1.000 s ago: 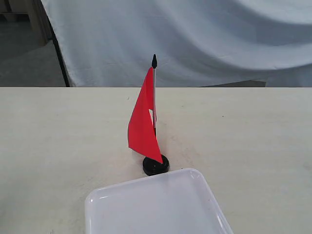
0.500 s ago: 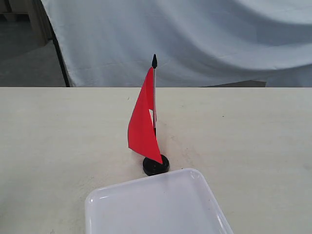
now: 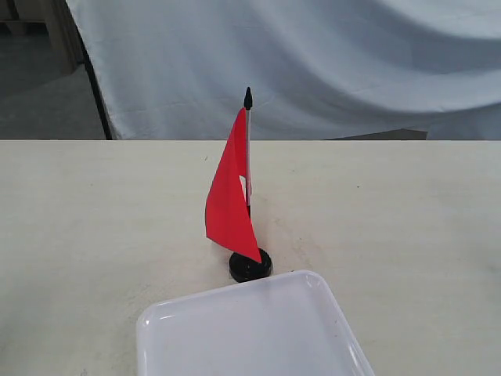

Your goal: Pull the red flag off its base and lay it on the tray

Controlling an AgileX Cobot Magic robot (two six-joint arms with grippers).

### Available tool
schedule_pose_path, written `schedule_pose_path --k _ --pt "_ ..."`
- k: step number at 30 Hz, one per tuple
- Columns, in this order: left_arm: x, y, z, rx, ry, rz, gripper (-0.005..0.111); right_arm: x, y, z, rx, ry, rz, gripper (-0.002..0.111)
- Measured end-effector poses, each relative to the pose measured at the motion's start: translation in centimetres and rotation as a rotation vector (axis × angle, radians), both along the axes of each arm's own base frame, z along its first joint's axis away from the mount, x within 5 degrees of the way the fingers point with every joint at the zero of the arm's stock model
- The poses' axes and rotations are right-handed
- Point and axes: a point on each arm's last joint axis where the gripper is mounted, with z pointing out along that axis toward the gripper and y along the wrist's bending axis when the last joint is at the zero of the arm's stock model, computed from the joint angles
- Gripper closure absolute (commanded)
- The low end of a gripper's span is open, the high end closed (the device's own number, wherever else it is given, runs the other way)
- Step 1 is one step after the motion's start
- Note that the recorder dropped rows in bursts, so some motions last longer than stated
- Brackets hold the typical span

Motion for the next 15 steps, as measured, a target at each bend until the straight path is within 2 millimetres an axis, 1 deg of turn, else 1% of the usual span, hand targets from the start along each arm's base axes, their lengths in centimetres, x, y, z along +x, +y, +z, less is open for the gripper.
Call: schedule_pose_path --k 2,3,4,5,7,8,9,10,11,12,13,15 --pt "0.0 0.0 0.0 0.0 0.0 0.0 0.107 2.5 0.4 -1.1 -0.057 0.072 0.018 0.109" --pt "0.0 0.0 0.0 0.0 0.0 0.0 0.107 5.3 0.9 -3.0 -0.124 0.172 0.041 0.109" --pt "0.0 0.0 0.0 0.0 0.0 0.0 0.107 6.4 1.0 -3.9 -0.158 0.217 0.047 0.109" --pt "0.0 0.0 0.0 0.0 0.0 0.0 0.107 8.9 1.4 -6.8 -0.233 0.343 0.071 0.109" --pt "0.0 0.0 0.0 0.0 0.0 0.0 0.107 11.1 1.8 -10.1 -0.287 0.465 0.112 0.109" --pt "0.0 0.0 0.0 0.0 0.0 0.0 0.107 11.7 2.0 -11.1 -0.3 0.489 0.139 0.109" --pt "0.0 0.0 0.0 0.0 0.0 0.0 0.107 12.9 2.4 -13.1 -0.326 0.538 0.194 0.109" --pt "0.0 0.0 0.0 0.0 0.0 0.0 0.107 13.7 2.7 -14.4 -0.354 0.562 0.244 0.109" --pt "0.0 0.0 0.0 0.0 0.0 0.0 0.107 14.8 3.4 -16.4 -0.408 0.599 0.336 0.109" --pt "0.0 0.0 0.0 0.0 0.0 0.0 0.107 15.1 3.7 -17.0 -0.422 0.613 0.376 0.109" --pt "0.0 0.0 0.0 0.0 0.0 0.0 0.107 15.9 4.3 -17.9 -0.439 0.63 0.452 0.109" --pt "0.0 0.0 0.0 0.0 0.0 0.0 0.107 16.2 5.3 -18.2 -0.471 0.619 0.539 0.109"
